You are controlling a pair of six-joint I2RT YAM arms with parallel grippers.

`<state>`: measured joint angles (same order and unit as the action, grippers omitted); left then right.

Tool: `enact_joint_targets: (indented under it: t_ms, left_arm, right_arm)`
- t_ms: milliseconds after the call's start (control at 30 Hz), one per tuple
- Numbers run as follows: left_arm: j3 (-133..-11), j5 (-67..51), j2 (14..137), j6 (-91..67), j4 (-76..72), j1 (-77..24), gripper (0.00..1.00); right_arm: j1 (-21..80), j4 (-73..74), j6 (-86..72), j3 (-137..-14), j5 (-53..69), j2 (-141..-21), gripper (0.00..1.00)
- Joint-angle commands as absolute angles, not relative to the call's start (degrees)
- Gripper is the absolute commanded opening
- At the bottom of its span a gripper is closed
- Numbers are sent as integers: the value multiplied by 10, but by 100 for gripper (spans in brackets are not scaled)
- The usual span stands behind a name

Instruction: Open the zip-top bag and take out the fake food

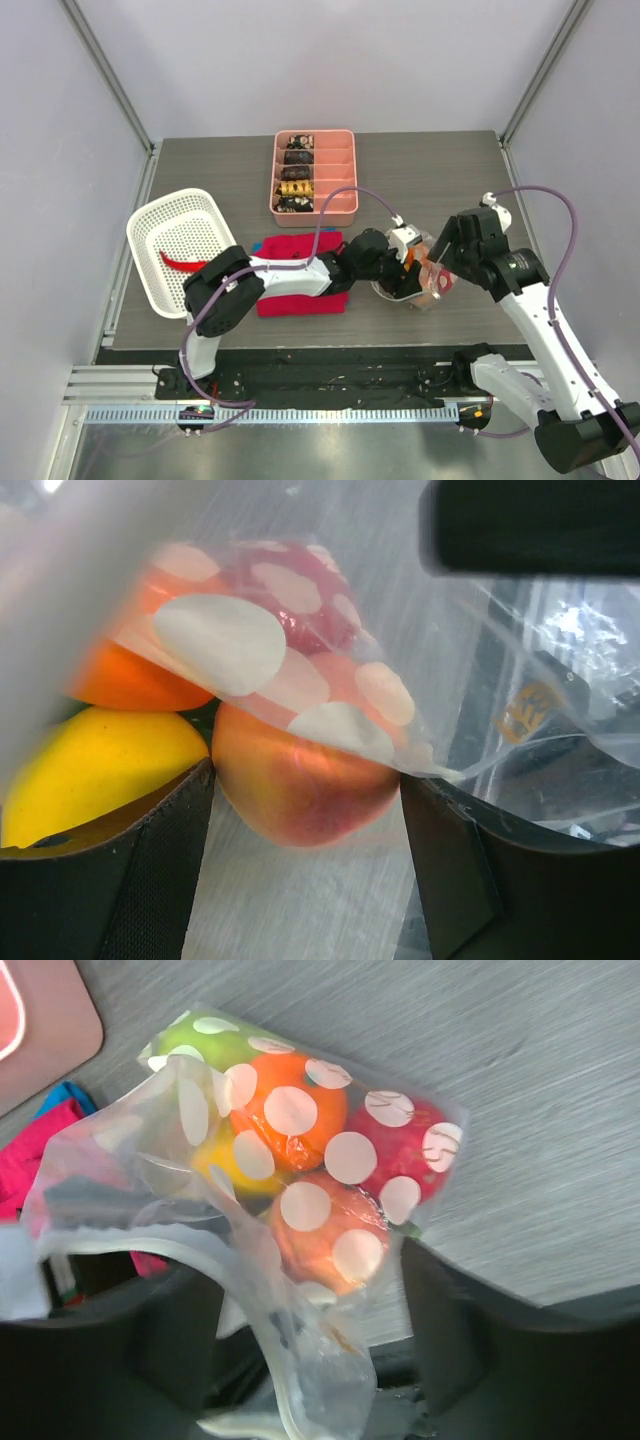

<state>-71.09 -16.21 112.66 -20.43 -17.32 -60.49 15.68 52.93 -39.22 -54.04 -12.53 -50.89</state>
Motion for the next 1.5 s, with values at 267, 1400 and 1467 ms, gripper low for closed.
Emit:
enact_joint_targets:
  t_ms: [267, 1400, 1467]
  left_arm:
    - [-706, -208, 1124, -234, -214, -566, 69]
    - [-727, -229, 1207, -220, -206, -584, 79]
    - [-726, -223, 1215, -227, -225, -584, 75]
  right_arm:
    - [156, 635, -484, -611, -307, -444, 44]
    - [155, 265, -480, -315, 31, -563, 2]
    - [156, 266, -478, -311, 32, -560, 1]
